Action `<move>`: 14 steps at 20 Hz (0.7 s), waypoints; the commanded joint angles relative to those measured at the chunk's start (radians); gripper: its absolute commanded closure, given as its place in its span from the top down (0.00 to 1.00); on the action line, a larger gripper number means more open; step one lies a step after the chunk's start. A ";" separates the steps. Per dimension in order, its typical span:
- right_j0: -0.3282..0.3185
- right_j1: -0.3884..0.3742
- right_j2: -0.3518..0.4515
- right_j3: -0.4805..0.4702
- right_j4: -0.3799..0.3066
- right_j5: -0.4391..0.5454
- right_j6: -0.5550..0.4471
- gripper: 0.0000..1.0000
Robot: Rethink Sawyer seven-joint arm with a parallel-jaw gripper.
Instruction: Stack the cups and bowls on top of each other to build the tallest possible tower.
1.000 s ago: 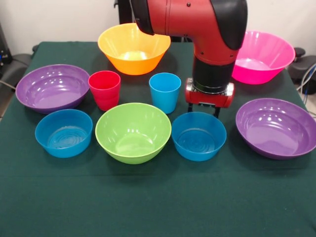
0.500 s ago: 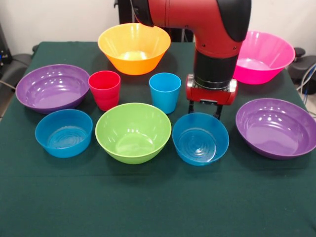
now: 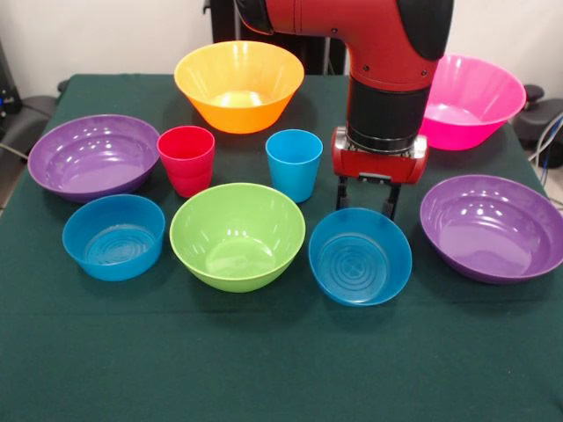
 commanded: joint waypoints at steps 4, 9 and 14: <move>-0.003 0.146 0.096 -0.067 -0.037 -0.134 0.084 1.00; 0.002 0.185 0.091 -0.065 -0.050 -0.230 0.096 1.00; 0.008 0.194 0.083 -0.056 -0.037 -0.263 0.103 1.00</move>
